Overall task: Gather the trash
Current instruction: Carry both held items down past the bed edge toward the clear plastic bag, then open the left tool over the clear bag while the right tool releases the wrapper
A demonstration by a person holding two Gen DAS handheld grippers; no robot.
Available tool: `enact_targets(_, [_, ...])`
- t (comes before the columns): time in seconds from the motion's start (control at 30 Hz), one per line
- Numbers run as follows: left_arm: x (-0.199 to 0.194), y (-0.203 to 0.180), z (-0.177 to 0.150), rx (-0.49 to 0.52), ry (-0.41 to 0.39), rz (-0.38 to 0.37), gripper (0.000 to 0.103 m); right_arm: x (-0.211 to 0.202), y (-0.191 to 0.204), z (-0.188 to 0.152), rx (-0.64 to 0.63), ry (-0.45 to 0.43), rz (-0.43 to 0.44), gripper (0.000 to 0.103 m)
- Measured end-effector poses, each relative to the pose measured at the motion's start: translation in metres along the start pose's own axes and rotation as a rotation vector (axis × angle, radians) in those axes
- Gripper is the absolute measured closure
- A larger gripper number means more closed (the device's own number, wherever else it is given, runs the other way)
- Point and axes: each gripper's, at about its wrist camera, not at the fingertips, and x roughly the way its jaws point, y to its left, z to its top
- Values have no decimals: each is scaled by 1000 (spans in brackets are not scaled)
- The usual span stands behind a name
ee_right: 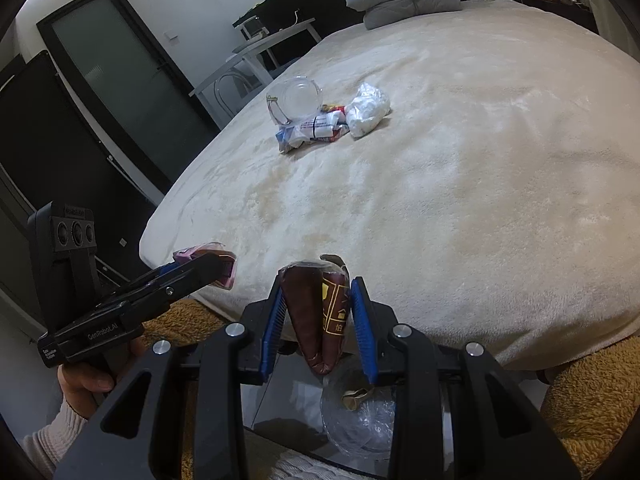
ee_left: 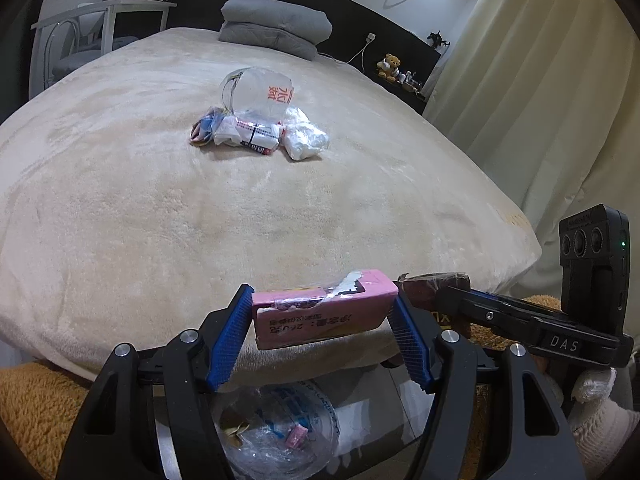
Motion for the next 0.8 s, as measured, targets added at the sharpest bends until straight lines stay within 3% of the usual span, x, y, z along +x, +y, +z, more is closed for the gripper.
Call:
enact_targets(0.27, [14,0,-21,-24,105,-23,37,9,-5,-13,12,86,22,69])
enact_targets(0.53, [40,4,-44,-32,261,-19,37,28,-12,-27,40,201,19,69])
enact_targets(0.8, [61,10,-60,-47,370,27,37,51,-19,-36,82,308,-6,69])
